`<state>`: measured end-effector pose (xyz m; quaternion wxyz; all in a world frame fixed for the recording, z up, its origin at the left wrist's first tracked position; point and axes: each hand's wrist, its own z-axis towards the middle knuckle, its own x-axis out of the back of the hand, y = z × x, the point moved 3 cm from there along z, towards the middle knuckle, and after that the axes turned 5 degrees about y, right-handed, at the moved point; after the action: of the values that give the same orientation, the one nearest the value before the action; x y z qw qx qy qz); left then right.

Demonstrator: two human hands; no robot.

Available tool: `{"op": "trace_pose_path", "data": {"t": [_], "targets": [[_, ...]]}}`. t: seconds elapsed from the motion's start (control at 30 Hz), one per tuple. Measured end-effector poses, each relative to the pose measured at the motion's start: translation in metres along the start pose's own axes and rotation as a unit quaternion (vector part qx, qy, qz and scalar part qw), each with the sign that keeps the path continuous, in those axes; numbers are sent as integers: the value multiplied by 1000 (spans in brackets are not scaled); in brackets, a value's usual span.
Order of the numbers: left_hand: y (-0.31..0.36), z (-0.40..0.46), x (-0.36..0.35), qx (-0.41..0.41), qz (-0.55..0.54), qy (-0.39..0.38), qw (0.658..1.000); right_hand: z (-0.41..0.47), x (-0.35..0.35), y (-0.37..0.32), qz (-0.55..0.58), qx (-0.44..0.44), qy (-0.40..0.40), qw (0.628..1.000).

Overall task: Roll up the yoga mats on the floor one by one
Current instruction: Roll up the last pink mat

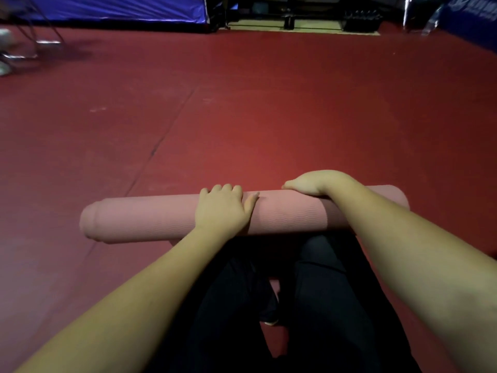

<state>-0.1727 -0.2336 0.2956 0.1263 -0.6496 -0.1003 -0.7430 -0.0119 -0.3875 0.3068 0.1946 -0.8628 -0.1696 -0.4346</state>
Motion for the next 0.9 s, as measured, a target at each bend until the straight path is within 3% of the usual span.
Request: {"op": "trace_pose_path", "data": {"t": [0.2, 0.4, 0.7, 0.9], "targets": [[0, 19, -2, -9, -23, -19, 1000, -13, -1, 9, -25, 46, 225, 973], [0, 37, -1, 8, -61, -98, 993, -36, -41, 14, -138, 37, 343, 928], [4, 51, 20, 33, -73, -176, 981, -36, -26, 11, -102, 20, 349, 931], [6, 47, 46, 14, -103, -277, 955, -50, -2, 5, -90, 17, 260, 961]]}}
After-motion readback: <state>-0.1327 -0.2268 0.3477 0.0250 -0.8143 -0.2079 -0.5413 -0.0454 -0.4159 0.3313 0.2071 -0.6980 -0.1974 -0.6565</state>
